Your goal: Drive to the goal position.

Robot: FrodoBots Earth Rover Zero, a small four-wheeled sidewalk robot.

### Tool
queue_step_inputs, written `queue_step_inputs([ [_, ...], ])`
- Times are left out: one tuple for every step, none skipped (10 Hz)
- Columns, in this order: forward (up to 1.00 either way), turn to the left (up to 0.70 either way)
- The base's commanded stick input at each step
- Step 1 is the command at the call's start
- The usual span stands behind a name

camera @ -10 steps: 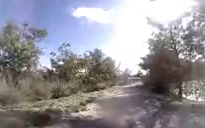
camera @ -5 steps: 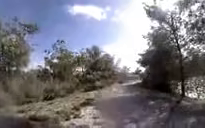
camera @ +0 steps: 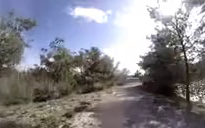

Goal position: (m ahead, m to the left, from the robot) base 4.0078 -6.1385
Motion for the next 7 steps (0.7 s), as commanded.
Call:
queue_step_inputs([
  [0.70, 0.00],
  [0.70, 0.00],
  [0.70, 0.00],
  [0.70, 0.00],
  [0.70, 0.00],
  [0.70, 0.00],
  [0.70, 0.00],
])
